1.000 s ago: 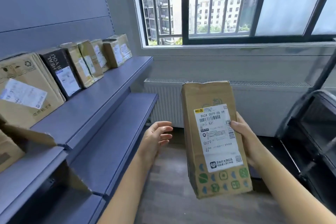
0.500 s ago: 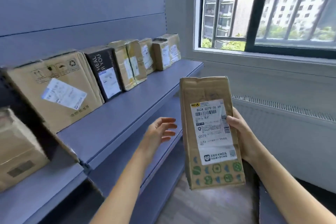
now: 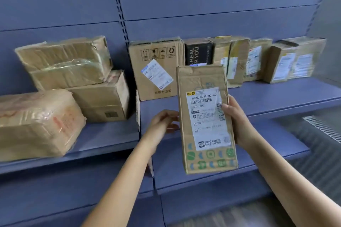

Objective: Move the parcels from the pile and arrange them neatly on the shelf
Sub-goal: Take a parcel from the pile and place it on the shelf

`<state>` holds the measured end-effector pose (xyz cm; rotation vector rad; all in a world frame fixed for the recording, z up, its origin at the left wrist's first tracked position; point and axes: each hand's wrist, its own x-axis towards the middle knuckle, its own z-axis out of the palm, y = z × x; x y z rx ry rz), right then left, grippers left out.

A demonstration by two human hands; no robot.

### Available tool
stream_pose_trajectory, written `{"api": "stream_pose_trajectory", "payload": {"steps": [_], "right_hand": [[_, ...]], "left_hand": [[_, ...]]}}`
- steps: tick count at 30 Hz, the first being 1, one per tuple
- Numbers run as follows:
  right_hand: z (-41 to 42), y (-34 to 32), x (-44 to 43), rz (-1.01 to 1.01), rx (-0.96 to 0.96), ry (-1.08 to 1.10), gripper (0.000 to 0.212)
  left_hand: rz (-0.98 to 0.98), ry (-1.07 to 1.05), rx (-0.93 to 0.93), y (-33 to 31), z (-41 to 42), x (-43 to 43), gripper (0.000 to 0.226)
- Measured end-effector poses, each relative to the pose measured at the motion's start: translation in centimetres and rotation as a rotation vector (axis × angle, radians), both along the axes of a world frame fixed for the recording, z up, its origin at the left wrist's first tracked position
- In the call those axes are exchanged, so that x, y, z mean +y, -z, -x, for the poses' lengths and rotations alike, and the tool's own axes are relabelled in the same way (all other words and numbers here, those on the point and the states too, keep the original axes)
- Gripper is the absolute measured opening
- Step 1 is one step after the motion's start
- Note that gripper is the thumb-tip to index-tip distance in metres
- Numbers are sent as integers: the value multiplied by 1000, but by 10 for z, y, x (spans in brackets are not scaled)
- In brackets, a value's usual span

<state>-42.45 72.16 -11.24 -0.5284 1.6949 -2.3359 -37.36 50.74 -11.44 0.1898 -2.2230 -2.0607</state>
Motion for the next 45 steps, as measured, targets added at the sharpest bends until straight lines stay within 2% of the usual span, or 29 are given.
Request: {"api": "stream_pose_trajectory", "payload": {"steps": [3, 7, 11, 14, 19, 24, 27, 29, 31, 35, 40, 45], "right_hand": [[10, 2, -24, -32, -1, -115, 111], [19, 4, -51, -40, 23, -205, 88], [22, -2, -72, -7, 70, -251, 86], [23, -14, -92, -6, 204, -250, 83], [33, -38, -118, -144, 497, -229, 70], [44, -2, -114, -188, 384, -168, 73], [46, 12, -107, -195, 327, -157, 56], [47, 10, -108, -197, 300, -164, 53], [45, 8, -113, -236, 315, -147, 58], [49, 12, -126, -312, 409, -130, 81], [65, 16, -144, -335, 422, -124, 82], [89, 7, -159, -319, 391, -129, 79]], "left_hand": [[-13, -136, -7, 2, -16, -14, 30], [2, -237, 13, 0, -32, -29, 28], [2, -286, 39, -12, -38, -44, 26], [-26, -322, 103, -27, -34, -53, 26], [-81, -420, 193, -50, -13, -67, 25], [-160, -340, 129, -37, 1, -63, 25], [-2, -215, 174, -33, 2, -53, 29], [118, -171, 227, -38, 1, -45, 15], [203, -165, 295, -44, 1, -42, 20], [240, -136, 338, -42, 5, -59, 34], [307, -145, 332, -37, 23, -73, 45], [396, -137, 291, -35, 52, -85, 42]]}}
